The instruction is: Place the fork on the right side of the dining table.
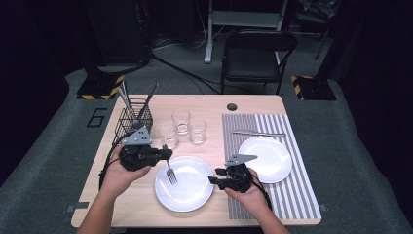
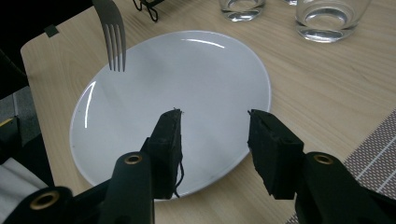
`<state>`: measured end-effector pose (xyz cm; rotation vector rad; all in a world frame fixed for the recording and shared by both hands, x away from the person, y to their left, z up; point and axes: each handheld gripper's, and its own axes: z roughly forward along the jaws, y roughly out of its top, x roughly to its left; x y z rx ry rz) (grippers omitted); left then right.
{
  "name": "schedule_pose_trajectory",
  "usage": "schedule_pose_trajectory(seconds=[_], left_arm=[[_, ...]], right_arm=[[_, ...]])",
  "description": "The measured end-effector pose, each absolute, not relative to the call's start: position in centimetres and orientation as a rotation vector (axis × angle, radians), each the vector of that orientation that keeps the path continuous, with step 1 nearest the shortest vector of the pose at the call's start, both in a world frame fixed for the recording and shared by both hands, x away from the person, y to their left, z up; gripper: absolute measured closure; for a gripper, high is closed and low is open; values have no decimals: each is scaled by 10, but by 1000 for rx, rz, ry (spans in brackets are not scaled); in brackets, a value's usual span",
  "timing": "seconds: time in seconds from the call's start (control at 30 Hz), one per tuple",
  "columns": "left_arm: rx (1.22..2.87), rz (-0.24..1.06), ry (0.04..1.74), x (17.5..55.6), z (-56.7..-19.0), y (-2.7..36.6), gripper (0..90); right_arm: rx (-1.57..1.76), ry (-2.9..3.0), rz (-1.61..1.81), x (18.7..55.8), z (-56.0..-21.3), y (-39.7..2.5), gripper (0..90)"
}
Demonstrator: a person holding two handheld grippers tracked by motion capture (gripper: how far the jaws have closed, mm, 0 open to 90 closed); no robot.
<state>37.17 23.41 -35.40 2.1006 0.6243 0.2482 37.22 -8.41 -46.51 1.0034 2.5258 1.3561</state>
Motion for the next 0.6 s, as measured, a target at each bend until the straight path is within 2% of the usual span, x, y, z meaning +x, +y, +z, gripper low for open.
schedule_pose_trajectory(seconds=[0.3, 0.6], left_arm=[[2127, 230, 605, 374, -362, 225, 868], [2137, 220, 597, 373, -368, 217, 867]], right_arm=[[966, 2548, 1360, 370, -458, -82, 570], [932, 2579, 1345, 370, -448, -83, 650]])
